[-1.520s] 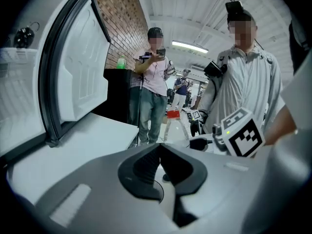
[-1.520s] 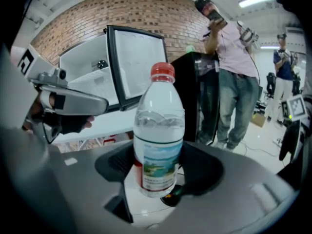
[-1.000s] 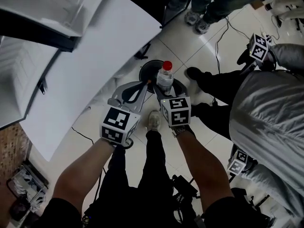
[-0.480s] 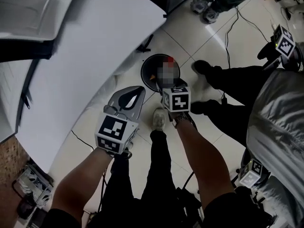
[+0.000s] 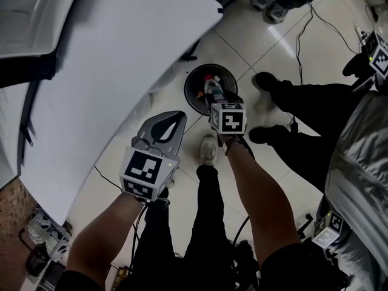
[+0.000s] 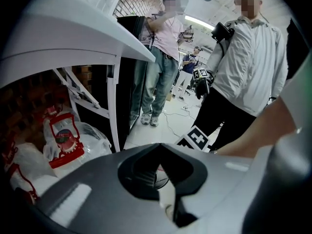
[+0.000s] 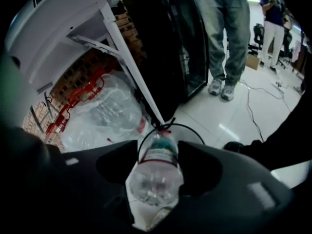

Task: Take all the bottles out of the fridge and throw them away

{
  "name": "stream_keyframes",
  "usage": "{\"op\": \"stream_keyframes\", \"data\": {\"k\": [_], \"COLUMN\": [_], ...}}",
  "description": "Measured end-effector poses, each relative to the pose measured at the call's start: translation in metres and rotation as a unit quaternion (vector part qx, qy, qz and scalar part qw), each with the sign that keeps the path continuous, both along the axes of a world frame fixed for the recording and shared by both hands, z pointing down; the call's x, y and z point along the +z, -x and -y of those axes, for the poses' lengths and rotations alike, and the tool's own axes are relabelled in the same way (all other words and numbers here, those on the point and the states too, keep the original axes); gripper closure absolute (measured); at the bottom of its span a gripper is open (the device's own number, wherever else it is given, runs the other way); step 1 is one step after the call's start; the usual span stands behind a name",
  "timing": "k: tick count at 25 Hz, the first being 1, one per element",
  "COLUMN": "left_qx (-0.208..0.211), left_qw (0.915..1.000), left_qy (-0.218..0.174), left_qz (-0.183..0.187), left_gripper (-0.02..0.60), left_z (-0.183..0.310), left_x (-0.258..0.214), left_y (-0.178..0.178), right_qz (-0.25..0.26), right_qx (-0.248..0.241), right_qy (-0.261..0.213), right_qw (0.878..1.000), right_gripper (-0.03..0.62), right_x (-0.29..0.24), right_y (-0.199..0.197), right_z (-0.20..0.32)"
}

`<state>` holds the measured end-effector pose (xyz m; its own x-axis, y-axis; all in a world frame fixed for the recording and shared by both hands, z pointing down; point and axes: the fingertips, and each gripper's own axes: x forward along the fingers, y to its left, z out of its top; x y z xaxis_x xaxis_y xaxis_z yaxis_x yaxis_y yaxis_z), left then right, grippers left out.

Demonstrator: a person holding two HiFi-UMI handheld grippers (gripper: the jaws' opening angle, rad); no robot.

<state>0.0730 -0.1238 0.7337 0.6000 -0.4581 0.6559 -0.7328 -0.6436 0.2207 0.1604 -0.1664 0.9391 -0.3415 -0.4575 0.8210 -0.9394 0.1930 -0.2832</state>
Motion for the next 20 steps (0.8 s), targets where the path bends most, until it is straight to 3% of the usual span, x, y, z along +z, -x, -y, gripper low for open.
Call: {"op": "stream_keyframes", "data": {"k": [2,10,20], "left_qx": [-0.004,-0.01,-0.039], "left_qw": [1.0,0.9998,0.9976], "left_qy": [0.003,-0.01,-0.041], "left_qz": [0.001,-0.014,-0.041], "left_gripper": [0.578,0.578,0.578], "left_z": [-0.001,0.004,-0.005], "left_x": [0.002,-0.031,-0.11], "left_y": [0.003,-0.008,-0.001], "right_qz": [-0.005,-0.011,0.005], "right_qx": [-0.005,-0.027,-0.068], "right_qy": [-0.018,-0.044,-0.121], "right_qw": [1.0,0.999,0.99], "right_gripper": [0.364,0.364,0.364], "right_x": [-0.007,-0.055,-0.189], "right_y": [-0.001,-0.007,0.019], "right_z": [0.007,-0.001,-0.005]}}
